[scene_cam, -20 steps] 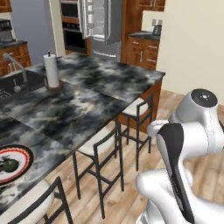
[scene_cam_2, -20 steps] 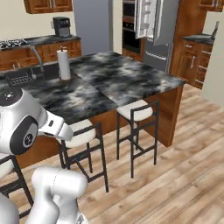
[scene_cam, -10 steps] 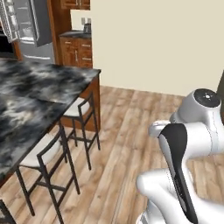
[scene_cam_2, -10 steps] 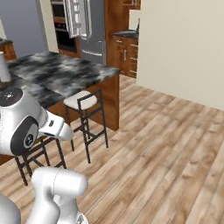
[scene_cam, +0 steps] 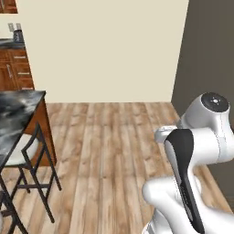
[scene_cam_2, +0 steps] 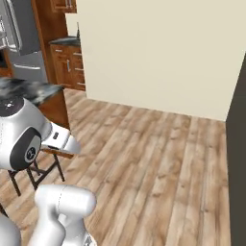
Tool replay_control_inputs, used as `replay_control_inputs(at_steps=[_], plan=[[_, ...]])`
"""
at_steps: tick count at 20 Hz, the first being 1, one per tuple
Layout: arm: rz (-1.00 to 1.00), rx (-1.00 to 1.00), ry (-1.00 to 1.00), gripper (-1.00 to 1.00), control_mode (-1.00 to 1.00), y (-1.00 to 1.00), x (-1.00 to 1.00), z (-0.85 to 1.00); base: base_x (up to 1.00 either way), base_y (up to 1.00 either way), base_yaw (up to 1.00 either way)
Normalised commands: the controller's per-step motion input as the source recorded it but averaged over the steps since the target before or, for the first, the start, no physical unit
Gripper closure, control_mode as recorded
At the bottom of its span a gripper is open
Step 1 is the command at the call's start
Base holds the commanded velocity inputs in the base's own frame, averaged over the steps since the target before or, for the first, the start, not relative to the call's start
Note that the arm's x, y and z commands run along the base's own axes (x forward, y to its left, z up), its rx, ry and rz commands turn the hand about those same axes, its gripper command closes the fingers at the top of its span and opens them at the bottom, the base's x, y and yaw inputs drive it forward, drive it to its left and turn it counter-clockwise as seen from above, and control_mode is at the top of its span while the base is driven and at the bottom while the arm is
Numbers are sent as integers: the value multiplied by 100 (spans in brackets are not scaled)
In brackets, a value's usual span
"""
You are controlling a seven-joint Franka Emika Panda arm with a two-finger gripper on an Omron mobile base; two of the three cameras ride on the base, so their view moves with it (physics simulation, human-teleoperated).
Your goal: Take the cheese, fish, and squash from the fridge and place them on the plate on the dining counter to create an appetizer plate.
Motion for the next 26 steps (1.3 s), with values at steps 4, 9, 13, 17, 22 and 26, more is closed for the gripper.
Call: replay_control_inputs(at_steps=[4,9,13,17,22,26], plan=[[0,0,0,-100,100,0,0,0,100,0,-29],[0,0,0,-100,100,0,0,0,100,-8,-6],[0,0,0,-100,100,0,0,0,100,-34,15],[0,0,0,-100,100,0,0,0,100,-47,30],[0,0,0,-100,100,0,0,0,100,-38,35],[0,0,0,-100,100,0,0,0,100,-27,36]])
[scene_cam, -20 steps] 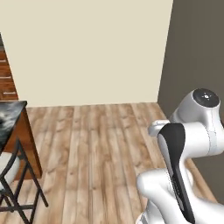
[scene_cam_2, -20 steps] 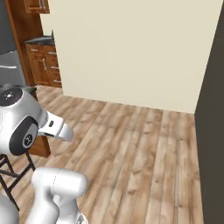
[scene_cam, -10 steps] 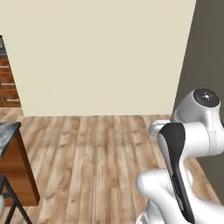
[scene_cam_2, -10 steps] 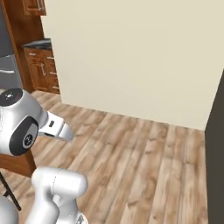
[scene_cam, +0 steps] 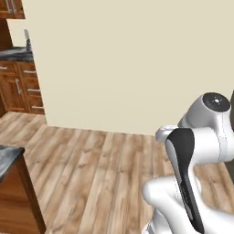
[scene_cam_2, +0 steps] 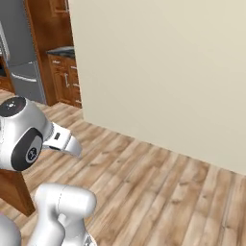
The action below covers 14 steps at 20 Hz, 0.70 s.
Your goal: Take the cheese, fish, and squash from the fridge and place them on the plate on the dining counter to create an appetizer plate.
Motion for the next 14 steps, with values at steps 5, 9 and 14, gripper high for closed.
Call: replay_control_inputs(at_steps=[5,9,14], plan=[[0,0,0,-100,100,0,0,0,100,-23,37],[0,0,0,-100,100,0,0,0,100,-14,38],[0,0,0,-100,100,0,0,0,100,-5,40]])
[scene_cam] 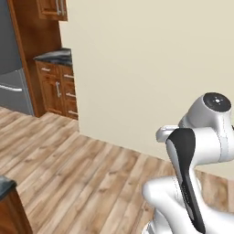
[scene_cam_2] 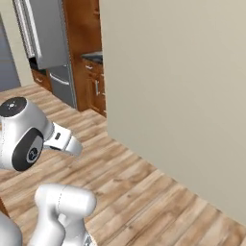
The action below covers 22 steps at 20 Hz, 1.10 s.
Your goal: Take the cheese, fish, and squash from the fridge and place them on the plate on the dining counter to create an appetizer plate.
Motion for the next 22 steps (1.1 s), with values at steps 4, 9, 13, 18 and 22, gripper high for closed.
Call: replay_control_inputs(at_steps=[4,9,13,18,22], plan=[[0,0,0,-100,100,0,0,0,100,-2,43],[0,0,0,-100,100,0,0,0,100,0,44],[0,0,0,-100,100,0,0,0,100,0,45],[0,0,0,-100,100,0,0,0,100,0,45],[0,0,0,-100,100,0,0,0,100,0,44]])
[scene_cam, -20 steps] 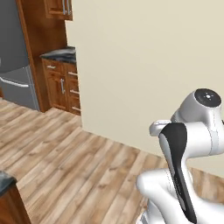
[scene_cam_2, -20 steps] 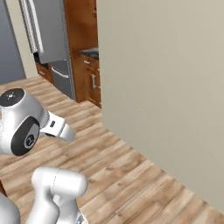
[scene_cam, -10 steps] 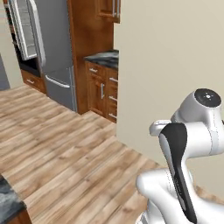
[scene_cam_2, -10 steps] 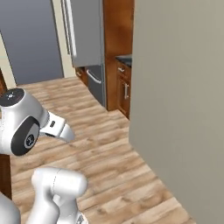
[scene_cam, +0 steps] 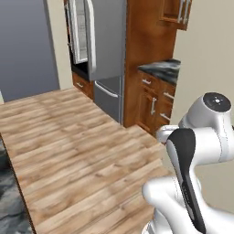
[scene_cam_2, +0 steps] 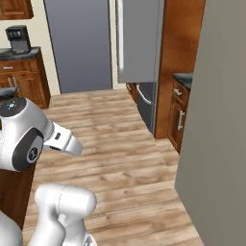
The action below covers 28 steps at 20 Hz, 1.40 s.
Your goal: Take the cheese, fish, and squash from the fridge and place them on the plate on the dining counter to create an appetizer plate.
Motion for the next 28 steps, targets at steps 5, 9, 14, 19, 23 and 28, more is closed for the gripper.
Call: replay_control_inputs(at_steps=[5,9,14,19,23,28], plan=[[0,0,0,-100,100,0,0,0,100,0,34],[0,0,0,-100,100,0,0,0,100,0,20],[0,0,0,-100,100,0,0,0,100,0,12],[0,0,0,-100,100,0,0,0,100,0,9],[0,0,0,-100,100,0,0,0,100,0,1],[0,0,0,-100,100,0,0,0,100,0,-3]])
